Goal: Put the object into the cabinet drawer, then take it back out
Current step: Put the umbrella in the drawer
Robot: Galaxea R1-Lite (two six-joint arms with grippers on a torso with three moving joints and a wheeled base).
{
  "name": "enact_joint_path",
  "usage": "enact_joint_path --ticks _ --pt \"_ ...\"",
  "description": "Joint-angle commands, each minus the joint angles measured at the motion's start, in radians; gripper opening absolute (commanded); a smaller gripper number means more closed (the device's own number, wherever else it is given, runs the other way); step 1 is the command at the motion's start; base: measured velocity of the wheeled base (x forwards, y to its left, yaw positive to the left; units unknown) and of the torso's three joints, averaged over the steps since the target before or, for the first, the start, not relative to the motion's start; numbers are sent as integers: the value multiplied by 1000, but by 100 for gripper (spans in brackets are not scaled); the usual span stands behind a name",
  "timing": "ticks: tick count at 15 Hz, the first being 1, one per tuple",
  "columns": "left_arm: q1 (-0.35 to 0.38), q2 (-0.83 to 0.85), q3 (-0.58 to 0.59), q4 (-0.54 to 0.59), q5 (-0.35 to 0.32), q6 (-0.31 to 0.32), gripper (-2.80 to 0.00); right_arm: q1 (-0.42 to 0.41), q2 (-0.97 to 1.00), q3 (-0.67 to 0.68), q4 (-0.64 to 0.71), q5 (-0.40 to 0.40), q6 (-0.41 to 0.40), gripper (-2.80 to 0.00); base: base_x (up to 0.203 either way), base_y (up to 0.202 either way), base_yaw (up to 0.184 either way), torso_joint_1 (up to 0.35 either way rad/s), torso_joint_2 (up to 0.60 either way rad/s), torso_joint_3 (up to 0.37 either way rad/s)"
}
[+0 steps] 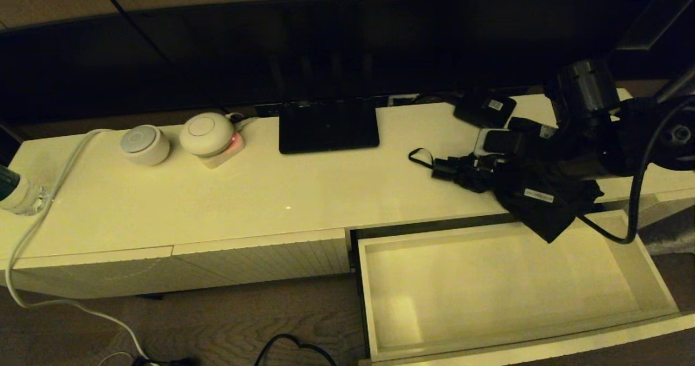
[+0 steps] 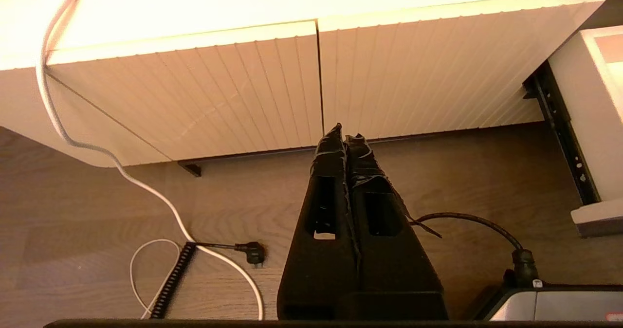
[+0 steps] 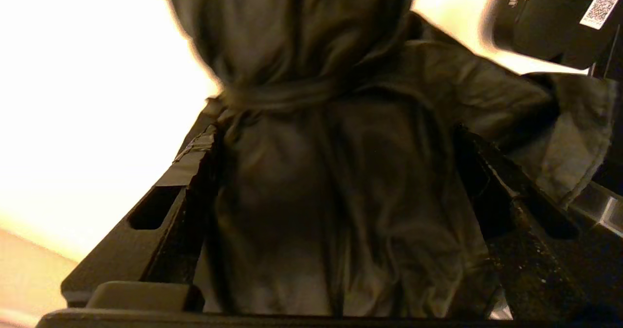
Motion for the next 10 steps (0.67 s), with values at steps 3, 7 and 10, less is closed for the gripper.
enact_joint_path --ticks 3,7,10 --pt "0 0 3 0 0 0 -280 -37 58 -54 45 42 1 0 0 0 0 0 0 0" --pt "0 0 3 0 0 0 -280 -65 98 -85 48 77 10 0 0 0 0 0 0 0" --pt "0 0 3 0 0 0 -280 -78 125 -121 50 114 49 0 0 0 0 0 0 0"
